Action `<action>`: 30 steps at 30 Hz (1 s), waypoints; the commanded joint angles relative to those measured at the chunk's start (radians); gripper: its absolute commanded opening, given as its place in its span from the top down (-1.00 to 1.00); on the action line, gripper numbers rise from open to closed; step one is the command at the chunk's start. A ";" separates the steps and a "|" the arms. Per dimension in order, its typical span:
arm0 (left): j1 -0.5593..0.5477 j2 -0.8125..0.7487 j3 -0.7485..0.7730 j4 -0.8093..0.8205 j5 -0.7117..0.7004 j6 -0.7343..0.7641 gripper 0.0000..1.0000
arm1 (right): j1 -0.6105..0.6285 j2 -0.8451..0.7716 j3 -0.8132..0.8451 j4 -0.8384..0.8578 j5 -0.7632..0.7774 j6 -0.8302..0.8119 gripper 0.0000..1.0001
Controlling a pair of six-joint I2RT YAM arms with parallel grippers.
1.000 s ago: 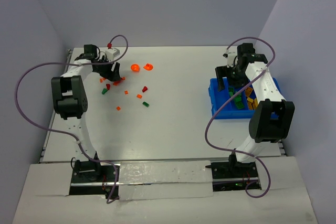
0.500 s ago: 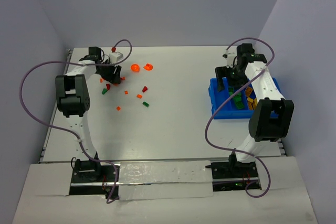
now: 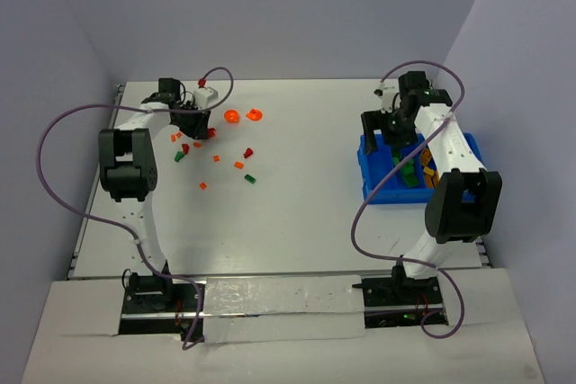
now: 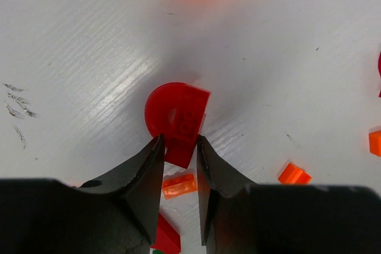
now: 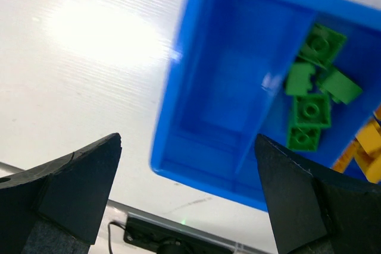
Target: Sort the legos into containers by color
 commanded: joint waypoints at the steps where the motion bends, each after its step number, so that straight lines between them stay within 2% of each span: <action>1: -0.009 -0.109 0.006 -0.018 0.042 0.011 0.58 | 0.061 -0.045 0.076 0.006 -0.095 0.046 -1.00; 6: -0.047 -0.262 -0.042 -0.051 0.093 0.016 0.64 | 0.083 -0.079 0.071 0.079 -0.305 0.148 -1.00; 9: -0.106 -0.397 -0.131 -0.052 0.122 0.003 0.68 | 0.090 -0.105 0.017 0.200 -0.465 0.288 -1.00; 15: -0.173 -0.514 -0.215 -0.049 0.137 -0.055 0.96 | 0.153 -0.080 -0.001 0.268 -0.531 0.360 -1.00; 20: -0.195 -0.610 -0.265 -0.052 0.202 -0.086 1.00 | 0.176 -0.075 -0.004 0.300 -0.571 0.396 -1.00; 25: -0.355 -0.738 -0.362 0.005 0.144 -0.106 1.00 | 0.222 -0.053 -0.070 0.447 -0.712 0.542 -1.00; 30: -0.525 -0.800 -0.406 0.033 0.035 -0.109 1.00 | 0.299 0.015 -0.073 0.488 -0.810 0.597 -1.00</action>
